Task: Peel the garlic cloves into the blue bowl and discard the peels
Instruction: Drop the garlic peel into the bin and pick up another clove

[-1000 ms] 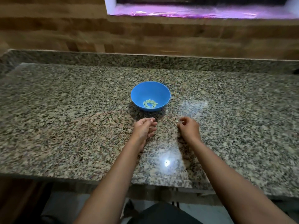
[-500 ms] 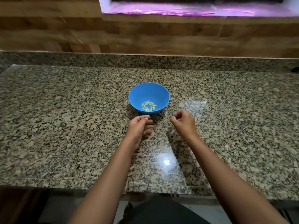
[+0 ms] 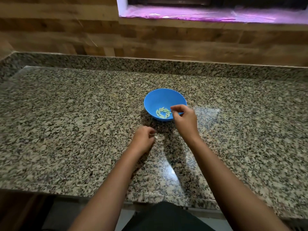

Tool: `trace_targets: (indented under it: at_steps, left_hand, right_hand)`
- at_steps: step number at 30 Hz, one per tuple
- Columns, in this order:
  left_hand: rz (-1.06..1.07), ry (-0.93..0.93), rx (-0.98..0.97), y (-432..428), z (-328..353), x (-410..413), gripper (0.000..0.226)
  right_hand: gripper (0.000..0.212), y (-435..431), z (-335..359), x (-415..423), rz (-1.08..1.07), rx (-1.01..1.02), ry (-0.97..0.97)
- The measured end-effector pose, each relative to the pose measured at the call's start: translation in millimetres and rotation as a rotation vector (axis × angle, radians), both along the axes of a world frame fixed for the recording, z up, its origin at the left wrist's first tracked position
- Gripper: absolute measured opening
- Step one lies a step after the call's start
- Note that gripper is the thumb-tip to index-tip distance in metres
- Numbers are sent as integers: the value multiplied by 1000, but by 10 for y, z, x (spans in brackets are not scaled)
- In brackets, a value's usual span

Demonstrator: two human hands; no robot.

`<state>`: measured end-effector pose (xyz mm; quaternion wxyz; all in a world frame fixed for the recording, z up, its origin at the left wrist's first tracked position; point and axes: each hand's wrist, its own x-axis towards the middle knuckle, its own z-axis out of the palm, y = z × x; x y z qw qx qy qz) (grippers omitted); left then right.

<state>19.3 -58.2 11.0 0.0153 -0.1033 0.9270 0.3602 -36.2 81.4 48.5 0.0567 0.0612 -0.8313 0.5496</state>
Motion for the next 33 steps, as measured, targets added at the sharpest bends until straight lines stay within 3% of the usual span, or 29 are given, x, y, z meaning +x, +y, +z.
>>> trace_targets:
  at_steps: [5,10,14,18,21,24,33]
  left_hand:
    - [-207,-1,-340,113,-134,-122,24]
    - [-164,33,-361,141,-215,-99,17]
    - [-86,69,-150,117,-196,-67,19]
    - [171,-8,612,158,-127,-8,6]
    - [165,-21,797,158,-107,27,8]
    - [149,12,838,162,-80,41,9]
    - [68,147,498,226,-22,97,10]
  right_hand:
    - [13,61,-238,284,15,-54,-109]
    - [14,76,-351,346,21,-42,-246]
    - [16,64,-412,364,68,-97,-521]
    - [15,25,-395,459,155,-307,-661]
    - [13,19,-390,488,108,-375,-623]
    - [9,26,-357,493,92,-441,-578]
    - [9,12,-278,484,90,-398,-503]
